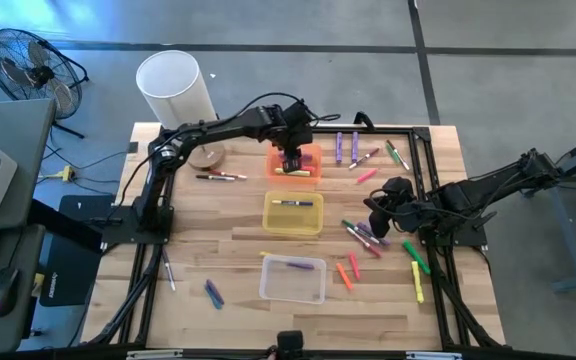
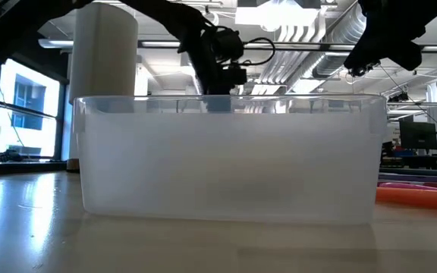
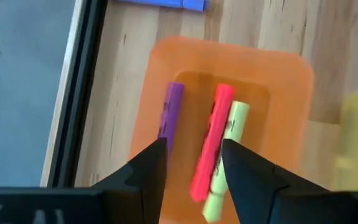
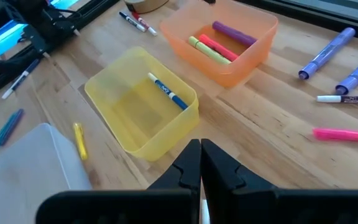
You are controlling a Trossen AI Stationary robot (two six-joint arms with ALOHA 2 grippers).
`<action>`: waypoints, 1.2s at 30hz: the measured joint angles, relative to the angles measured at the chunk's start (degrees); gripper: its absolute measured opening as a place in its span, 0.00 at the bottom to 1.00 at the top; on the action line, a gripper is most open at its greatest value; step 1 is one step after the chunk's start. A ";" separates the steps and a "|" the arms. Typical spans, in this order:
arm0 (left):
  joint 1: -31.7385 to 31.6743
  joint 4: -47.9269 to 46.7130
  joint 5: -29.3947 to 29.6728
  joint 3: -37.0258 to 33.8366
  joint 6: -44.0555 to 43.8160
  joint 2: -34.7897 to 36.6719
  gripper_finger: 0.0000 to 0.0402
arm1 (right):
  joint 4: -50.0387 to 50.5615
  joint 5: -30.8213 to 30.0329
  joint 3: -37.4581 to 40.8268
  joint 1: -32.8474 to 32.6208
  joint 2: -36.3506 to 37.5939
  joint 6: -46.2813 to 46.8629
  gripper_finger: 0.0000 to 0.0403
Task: Pick & Place Markers
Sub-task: Put the bottom light purple highlighter pen into the orange bin
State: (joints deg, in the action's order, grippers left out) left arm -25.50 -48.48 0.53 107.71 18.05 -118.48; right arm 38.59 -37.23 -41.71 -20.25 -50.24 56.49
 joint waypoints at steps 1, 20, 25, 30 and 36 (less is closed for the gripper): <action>0.00 -2.17 -0.02 1.63 -1.23 0.00 0.38 | -0.02 0.02 0.00 0.00 0.00 -0.33 0.00; 18.26 -17.80 -4.04 13.56 -21.51 0.13 0.01 | -0.04 4.91 0.00 0.01 0.00 -8.99 0.00; 27.21 -12.80 -4.22 11.95 -24.63 0.24 0.00 | 2.59 10.93 0.00 0.00 -1.14 -9.80 0.00; 33.37 -9.15 -0.80 4.59 -28.89 1.15 0.00 | 5.48 14.80 0.00 -0.02 -4.23 -7.66 0.00; 34.93 -1.07 1.60 -11.63 -34.57 11.43 0.00 | 6.43 19.22 0.00 -0.02 -9.66 -6.17 0.00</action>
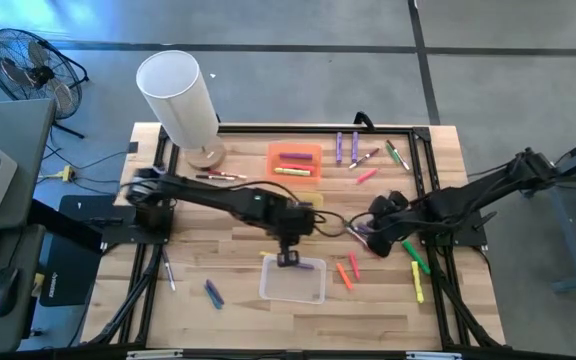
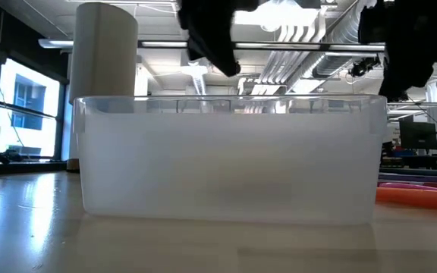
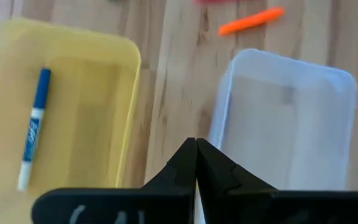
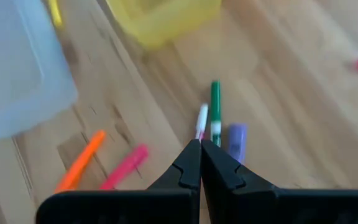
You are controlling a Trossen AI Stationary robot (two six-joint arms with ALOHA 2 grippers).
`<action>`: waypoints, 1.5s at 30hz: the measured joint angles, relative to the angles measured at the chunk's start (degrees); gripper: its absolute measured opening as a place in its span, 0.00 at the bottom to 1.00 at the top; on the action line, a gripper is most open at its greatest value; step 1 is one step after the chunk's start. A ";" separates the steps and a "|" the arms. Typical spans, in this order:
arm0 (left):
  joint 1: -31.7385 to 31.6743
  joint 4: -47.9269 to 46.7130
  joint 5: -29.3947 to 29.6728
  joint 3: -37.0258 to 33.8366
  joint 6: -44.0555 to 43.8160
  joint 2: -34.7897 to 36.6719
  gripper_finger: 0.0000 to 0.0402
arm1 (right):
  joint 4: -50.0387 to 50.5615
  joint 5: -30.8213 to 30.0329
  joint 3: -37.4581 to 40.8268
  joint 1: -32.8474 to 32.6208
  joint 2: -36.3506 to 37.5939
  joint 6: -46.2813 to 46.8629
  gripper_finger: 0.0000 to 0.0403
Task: Pick & Place Markers
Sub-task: Put the bottom light purple highlighter pen into the orange bin
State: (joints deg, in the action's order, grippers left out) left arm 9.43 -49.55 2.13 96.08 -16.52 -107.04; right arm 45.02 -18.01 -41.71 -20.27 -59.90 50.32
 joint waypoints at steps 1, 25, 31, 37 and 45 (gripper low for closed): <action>0.00 2.93 0.02 -3.27 -0.58 2.31 0.00 | 0.35 0.80 0.00 0.00 -1.02 0.69 0.00; -0.02 10.01 6.10 -43.57 -13.50 43.61 0.00 | 4.16 12.40 0.00 9.67 -23.08 -2.04 0.18; -0.02 9.94 5.97 -43.59 -11.78 43.62 0.00 | 4.12 11.29 -0.20 12.49 -26.29 -5.83 0.15; -0.02 9.32 5.97 -43.59 -10.36 43.58 0.00 | 4.14 8.49 -0.21 14.64 -26.99 -8.19 0.10; -0.02 6.04 6.38 -43.61 -7.79 44.82 0.00 | 1.18 8.91 2.52 18.20 -26.78 -10.30 0.15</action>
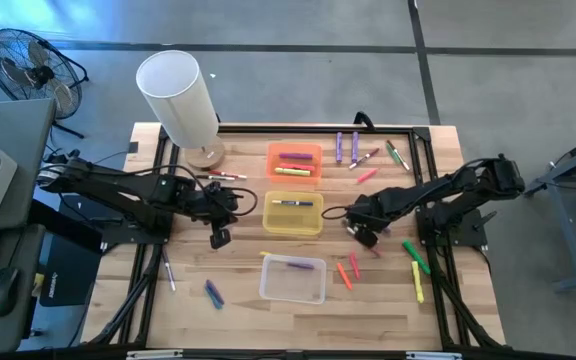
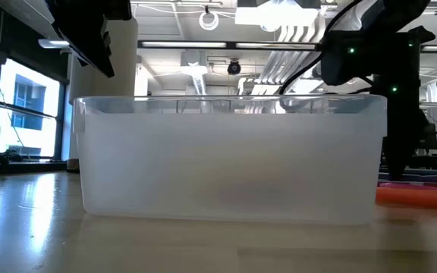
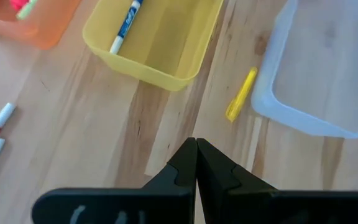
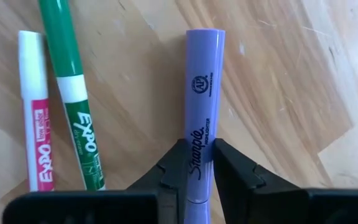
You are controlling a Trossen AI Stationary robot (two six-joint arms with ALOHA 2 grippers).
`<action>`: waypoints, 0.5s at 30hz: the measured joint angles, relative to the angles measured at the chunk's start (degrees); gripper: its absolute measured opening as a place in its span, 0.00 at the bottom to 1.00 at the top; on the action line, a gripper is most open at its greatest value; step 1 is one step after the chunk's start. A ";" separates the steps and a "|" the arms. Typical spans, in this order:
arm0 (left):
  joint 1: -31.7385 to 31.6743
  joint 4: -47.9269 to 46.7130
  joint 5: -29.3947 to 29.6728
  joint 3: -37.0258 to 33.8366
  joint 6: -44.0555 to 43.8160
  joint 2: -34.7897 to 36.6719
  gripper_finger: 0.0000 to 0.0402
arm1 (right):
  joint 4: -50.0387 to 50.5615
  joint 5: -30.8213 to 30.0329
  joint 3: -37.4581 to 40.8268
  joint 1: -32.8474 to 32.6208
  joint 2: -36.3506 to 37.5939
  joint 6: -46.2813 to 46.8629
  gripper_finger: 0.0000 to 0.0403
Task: Pick & Place Markers
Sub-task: Put the bottom light purple highlighter pen into the orange bin
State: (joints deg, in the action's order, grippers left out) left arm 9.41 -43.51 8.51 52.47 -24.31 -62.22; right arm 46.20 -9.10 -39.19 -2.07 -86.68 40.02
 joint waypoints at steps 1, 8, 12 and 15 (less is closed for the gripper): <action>0.00 -0.11 -0.02 0.02 0.54 0.62 0.00 | -0.39 0.08 0.37 0.31 0.05 -0.03 0.15; 0.00 -0.91 2.88 -0.97 3.07 8.72 0.00 | -1.76 0.91 0.73 1.52 0.02 -2.03 0.12; 0.00 1.27 4.41 -5.80 1.19 14.92 0.00 | -2.71 0.85 0.73 1.60 0.11 -1.53 0.09; 0.00 1.27 4.69 -10.23 -2.18 18.76 0.00 | -2.47 1.63 -0.18 1.62 0.40 -1.45 0.09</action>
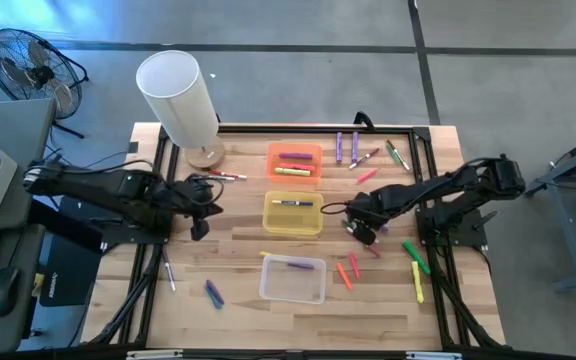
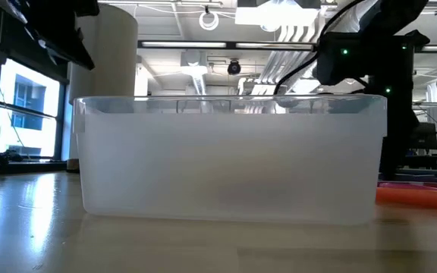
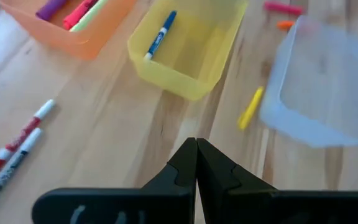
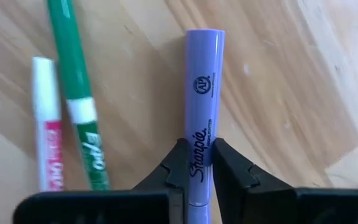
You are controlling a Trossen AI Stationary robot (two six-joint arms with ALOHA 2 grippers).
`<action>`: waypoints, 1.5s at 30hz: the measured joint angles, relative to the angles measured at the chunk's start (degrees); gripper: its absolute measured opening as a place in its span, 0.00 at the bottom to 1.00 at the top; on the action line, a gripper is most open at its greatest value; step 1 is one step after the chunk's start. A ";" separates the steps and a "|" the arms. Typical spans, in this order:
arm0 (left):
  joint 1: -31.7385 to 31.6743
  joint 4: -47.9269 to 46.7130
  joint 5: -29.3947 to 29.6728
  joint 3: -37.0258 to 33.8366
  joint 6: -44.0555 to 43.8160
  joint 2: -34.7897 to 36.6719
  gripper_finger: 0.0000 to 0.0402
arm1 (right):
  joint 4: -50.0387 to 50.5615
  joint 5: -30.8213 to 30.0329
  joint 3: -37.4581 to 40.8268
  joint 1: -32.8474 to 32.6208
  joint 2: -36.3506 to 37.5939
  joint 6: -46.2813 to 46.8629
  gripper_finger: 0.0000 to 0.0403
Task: Pick & Place Markers
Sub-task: Put the bottom light purple highlighter pen into the orange bin
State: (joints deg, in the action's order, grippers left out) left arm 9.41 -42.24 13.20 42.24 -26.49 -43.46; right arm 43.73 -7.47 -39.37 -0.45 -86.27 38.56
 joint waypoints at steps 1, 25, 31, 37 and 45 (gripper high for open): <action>0.00 1.35 -0.18 -1.13 -0.97 0.83 0.00 | 0.60 0.44 -0.78 0.05 0.27 0.14 0.09; 0.00 6.08 -2.21 -6.87 -0.81 3.21 0.00 | 15.17 -8.23 -49.89 11.66 -10.92 -24.06 0.00; -0.02 5.87 -2.75 -6.87 -0.82 3.21 0.00 | 17.93 -7.74 -50.13 11.70 -12.44 -24.19 0.00; -0.01 5.65 -3.70 -6.87 -0.80 3.21 0.00 | 16.07 -6.93 -39.30 11.47 -1.64 -17.71 0.00; -0.02 6.01 -3.62 -6.84 -0.82 3.21 0.00 | 13.69 -5.11 -18.75 6.27 16.30 -6.11 0.00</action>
State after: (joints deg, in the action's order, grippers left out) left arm 9.39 -36.23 9.58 35.40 -27.31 -40.25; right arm 57.42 -12.58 -58.13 5.82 -69.97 32.45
